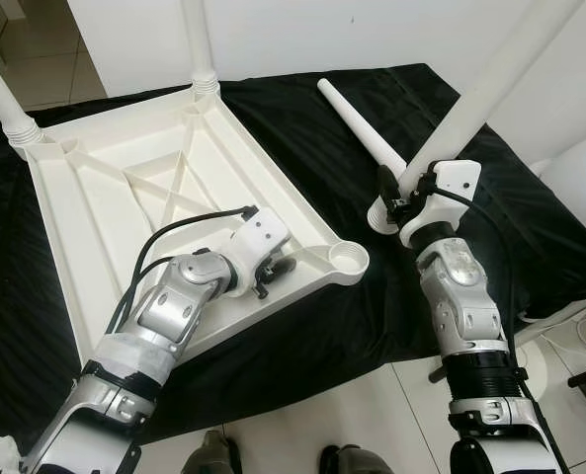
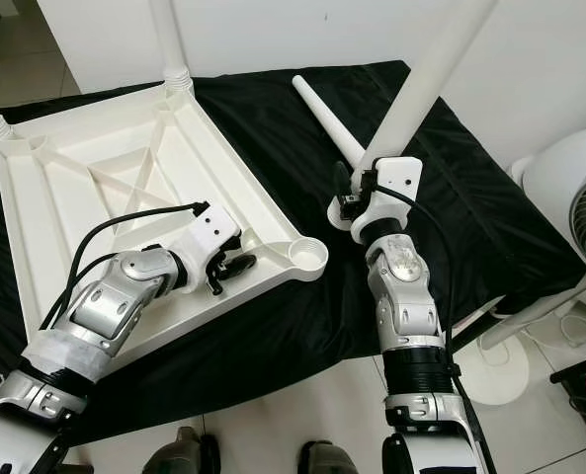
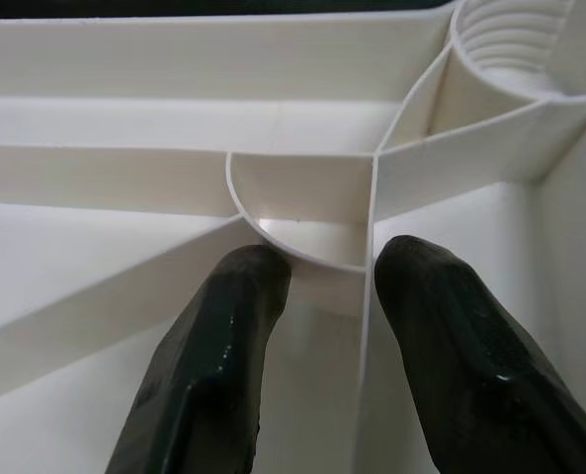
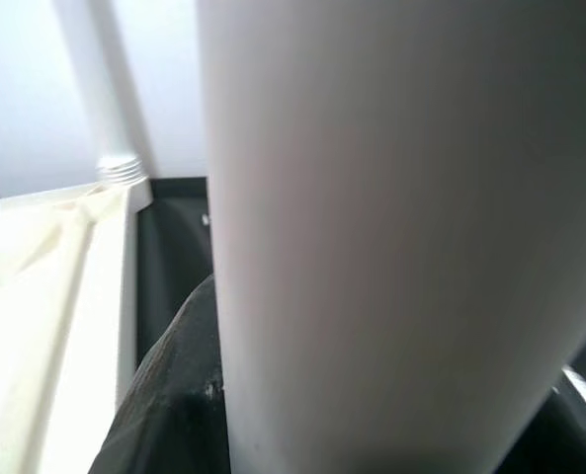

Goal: Building children table

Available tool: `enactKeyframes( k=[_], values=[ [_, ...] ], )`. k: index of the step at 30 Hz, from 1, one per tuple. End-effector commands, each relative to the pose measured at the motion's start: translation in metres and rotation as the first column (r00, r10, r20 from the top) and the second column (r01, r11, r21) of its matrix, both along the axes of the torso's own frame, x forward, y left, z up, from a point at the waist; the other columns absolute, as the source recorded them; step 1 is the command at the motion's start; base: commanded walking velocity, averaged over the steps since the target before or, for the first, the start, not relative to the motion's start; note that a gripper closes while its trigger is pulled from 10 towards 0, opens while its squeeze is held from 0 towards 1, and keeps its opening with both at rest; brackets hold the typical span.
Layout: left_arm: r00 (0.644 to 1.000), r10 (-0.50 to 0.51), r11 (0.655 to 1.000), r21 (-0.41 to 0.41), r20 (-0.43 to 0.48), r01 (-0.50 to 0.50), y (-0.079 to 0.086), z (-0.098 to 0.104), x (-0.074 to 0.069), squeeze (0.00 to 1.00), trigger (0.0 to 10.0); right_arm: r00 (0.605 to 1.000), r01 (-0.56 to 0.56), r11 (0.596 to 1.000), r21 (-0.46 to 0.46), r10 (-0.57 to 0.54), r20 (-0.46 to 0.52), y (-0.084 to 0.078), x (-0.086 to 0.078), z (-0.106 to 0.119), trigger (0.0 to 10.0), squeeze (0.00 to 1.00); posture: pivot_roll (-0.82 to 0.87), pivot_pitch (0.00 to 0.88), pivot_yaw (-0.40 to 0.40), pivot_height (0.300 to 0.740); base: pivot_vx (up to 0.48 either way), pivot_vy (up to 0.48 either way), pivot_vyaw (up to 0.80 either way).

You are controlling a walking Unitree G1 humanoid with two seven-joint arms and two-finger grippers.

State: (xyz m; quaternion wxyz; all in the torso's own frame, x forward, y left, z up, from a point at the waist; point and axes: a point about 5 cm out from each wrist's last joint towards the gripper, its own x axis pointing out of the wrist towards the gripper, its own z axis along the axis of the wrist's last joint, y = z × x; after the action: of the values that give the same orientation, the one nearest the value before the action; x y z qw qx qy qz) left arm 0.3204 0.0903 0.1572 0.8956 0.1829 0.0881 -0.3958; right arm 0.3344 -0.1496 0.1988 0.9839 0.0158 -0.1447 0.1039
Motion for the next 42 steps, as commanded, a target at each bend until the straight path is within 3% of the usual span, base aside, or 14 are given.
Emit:
enactKeyframes(
  k=[1,7,13,21,29,33,42],
  values=[
    [0.997,0.033,0.996,-0.091,0.074,-0.026,0.017,0.022,-0.002,0.00,10.0,0.998,-0.059,0.998,-0.018,0.059,0.031,0.011,-0.003,0.004,10.0,0.00,-0.05,0.093,0.013,0.740,0.000,0.000,0.00],
    [0.986,0.109,0.984,-0.151,0.128,-0.089,0.036,0.038,-0.002,0.00,10.0,0.990,-0.138,0.990,-0.014,0.138,-0.002,0.028,-0.005,-0.006,10.0,0.00,-0.02,0.074,-0.013,0.740,0.000,0.000,0.00],
    [0.985,0.095,0.976,-0.208,0.147,-0.063,0.035,0.044,-0.007,0.00,10.0,0.983,-0.183,0.983,-0.022,0.183,0.002,0.035,-0.009,-0.008,10.0,0.00,-0.02,0.061,-0.028,0.740,0.000,0.000,0.00],
    [0.992,0.091,0.961,-0.268,0.090,-0.064,0.032,0.030,-0.029,0.00,10.0,0.973,-0.231,0.971,-0.054,0.230,-0.030,0.037,-0.024,-0.020,10.0,0.00,-0.02,0.050,-0.043,0.740,0.000,0.000,0.00],
    [0.997,0.044,0.958,-0.285,0.061,-0.025,0.035,0.028,-0.037,0.00,10.0,0.964,-0.256,0.963,-0.078,0.249,-0.093,0.033,-0.043,-0.035,10.0,0.00,-0.04,0.053,-0.045,0.740,0.000,0.000,0.00],
    [0.998,0.050,0.953,-0.301,0.038,-0.037,0.036,0.030,-0.035,0.00,10.0,0.964,-0.255,0.963,-0.093,0.245,-0.107,0.031,-0.044,-0.039,10.0,0.00,-0.04,0.059,-0.041,0.740,0.000,0.000,0.00],
    [0.998,0.066,0.953,-0.298,0.021,-0.057,0.032,0.034,-0.034,0.00,10.0,0.973,-0.197,0.969,-0.151,0.174,-0.151,0.021,-0.029,-0.048,10.0,0.00,-0.05,0.076,-0.028,0.740,0.000,0.000,0.00]
  ],
)
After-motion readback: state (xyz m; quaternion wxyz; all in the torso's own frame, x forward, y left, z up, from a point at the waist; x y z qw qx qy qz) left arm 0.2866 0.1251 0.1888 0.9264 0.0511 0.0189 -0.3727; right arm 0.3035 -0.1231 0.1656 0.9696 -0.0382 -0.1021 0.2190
